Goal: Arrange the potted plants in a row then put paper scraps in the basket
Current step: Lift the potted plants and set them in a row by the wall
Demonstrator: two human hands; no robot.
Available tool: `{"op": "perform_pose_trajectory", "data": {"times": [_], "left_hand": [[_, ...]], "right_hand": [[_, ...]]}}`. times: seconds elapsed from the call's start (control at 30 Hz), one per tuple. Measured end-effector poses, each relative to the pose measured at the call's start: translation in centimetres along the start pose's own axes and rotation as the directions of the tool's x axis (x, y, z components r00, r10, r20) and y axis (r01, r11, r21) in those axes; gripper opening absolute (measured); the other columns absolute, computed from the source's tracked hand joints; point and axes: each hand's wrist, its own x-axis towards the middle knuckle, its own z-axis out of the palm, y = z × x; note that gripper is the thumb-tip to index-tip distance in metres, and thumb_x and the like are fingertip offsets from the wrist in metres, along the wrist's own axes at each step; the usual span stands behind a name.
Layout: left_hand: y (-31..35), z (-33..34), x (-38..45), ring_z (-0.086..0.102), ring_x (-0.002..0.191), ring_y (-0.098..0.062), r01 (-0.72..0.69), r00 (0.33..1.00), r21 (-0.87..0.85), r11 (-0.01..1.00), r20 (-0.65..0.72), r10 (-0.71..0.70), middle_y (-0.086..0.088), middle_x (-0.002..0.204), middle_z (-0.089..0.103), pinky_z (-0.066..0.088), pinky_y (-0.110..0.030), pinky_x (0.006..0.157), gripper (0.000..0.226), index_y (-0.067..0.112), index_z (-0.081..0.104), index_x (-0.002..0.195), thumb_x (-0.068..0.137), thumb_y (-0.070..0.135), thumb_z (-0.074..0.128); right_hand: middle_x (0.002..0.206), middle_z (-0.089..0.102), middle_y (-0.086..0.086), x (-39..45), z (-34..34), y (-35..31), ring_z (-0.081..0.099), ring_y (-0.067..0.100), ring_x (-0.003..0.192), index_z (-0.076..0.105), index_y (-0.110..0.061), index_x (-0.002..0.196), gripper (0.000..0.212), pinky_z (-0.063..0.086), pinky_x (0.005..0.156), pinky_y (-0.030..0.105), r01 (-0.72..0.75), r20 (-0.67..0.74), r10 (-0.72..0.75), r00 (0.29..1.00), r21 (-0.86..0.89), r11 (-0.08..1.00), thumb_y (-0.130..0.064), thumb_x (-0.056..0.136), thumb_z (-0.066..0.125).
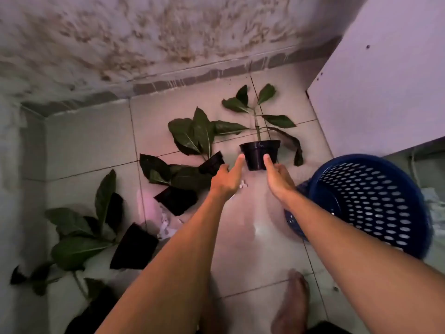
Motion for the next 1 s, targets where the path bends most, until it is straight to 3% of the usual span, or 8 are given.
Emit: {"op": "perform_pose_trajectory", "data": {"times": [0.27, 0.43, 0.63, 0.73, 0.8, 0.9, 1.0], "left_hand": [[-2.8, 4.7, 10.5, 0.040, 0.147, -0.035, 0.003, 0.999, -0.079, 0.997, 0.032, -0.001, -0.013, 0.163, 0.038, 0.035, -0.050, 0.119, 0.097, 0.011, 0.036, 0.157, 0.090, 0.081, 0.034], [-2.3, 7.7, 15.4, 0.043, 0.144, -0.037, -0.001, 1.000, -0.123, 0.992, -0.004, 0.000, -0.011, 0.161, 0.040, 0.037, -0.052, 0.117, 0.099, 0.013, 0.032, 0.159, 0.089, 0.083, 0.029], [-1.8, 8.8, 24.3, 0.034, 0.151, -0.037, -0.037, 0.993, -0.225, 0.974, -0.119, 0.010, -0.010, 0.167, 0.033, 0.026, -0.057, 0.122, 0.141, 0.023, 0.026, 0.162, 0.045, 0.101, 0.015], [-0.8, 8.6, 24.2, 0.040, 0.145, -0.042, 0.014, 0.996, -0.306, 0.952, -0.085, -0.042, -0.013, 0.164, 0.037, 0.039, -0.058, 0.111, 0.116, 0.021, 0.031, 0.160, 0.073, 0.096, 0.015], [-0.7, 8.9, 23.7, 0.052, 0.132, -0.043, 0.017, 0.999, -0.338, 0.941, -0.025, -0.026, -0.017, 0.151, 0.051, 0.048, -0.052, 0.099, 0.090, 0.018, 0.044, 0.152, 0.091, 0.081, 0.025], [-0.8, 9.3, 23.5, 0.064, 0.110, -0.037, 0.009, 1.000, -0.395, 0.919, -0.013, -0.016, -0.017, 0.127, 0.067, 0.053, -0.046, 0.093, 0.067, 0.014, 0.058, 0.136, 0.097, 0.065, 0.038], [-0.8, 9.3, 22.7, 0.062, 0.077, -0.027, -0.042, 0.999, -0.458, 0.888, -0.039, 0.028, -0.010, 0.093, 0.068, 0.049, -0.029, 0.063, 0.048, 0.013, 0.063, 0.112, 0.097, 0.053, 0.042]], "right_hand": [[0.149, 0.053, 0.012, 11.3, 4.5, 2.1, 0.054, 0.036, 0.131, 0.041, -0.015, 0.151, 0.092, 0.043, 0.105, 0.045, 0.044, -0.170, -0.017, 0.985, 0.157, 0.987, -0.083, 0.089, 0.036], [0.154, 0.045, 0.016, 16.8, 5.9, 3.2, 0.046, 0.039, 0.139, 0.037, -0.017, 0.154, 0.103, 0.036, 0.117, 0.057, 0.033, -0.305, 0.065, 0.950, 0.306, 0.952, -0.089, 0.080, 0.040], [0.158, 0.041, 0.018, 22.0, 6.5, 2.9, 0.040, 0.040, 0.144, 0.032, -0.012, 0.157, 0.116, 0.030, 0.119, 0.058, 0.014, -0.360, 0.142, 0.922, 0.396, 0.918, -0.094, 0.076, 0.038], [0.144, 0.054, 0.018, 23.9, 6.5, 2.3, 0.050, 0.039, 0.133, 0.046, -0.009, 0.147, 0.120, 0.038, 0.114, 0.055, 0.049, -0.368, 0.135, 0.920, 0.450, 0.892, -0.099, 0.069, 0.035], [0.141, 0.058, 0.017, 24.7, 6.7, 1.8, 0.052, 0.040, 0.130, 0.053, -0.008, 0.142, 0.109, 0.041, 0.113, 0.053, 0.065, -0.353, 0.118, 0.928, 0.465, 0.883, -0.093, 0.075, 0.040], [0.144, 0.059, 0.018, 24.9, 7.1, 1.4, 0.053, 0.040, 0.133, 0.053, -0.006, 0.142, 0.089, 0.042, 0.114, 0.049, 0.081, -0.366, 0.134, 0.921, 0.516, 0.853, -0.075, 0.087, 0.049], [0.139, 0.063, 0.017, 24.4, 8.0, 1.6, 0.057, 0.041, 0.130, 0.057, -0.010, 0.138, 0.075, 0.042, 0.113, 0.054, 0.141, -0.435, 0.157, 0.886, 0.577, 0.804, -0.065, 0.089, 0.047]]}}
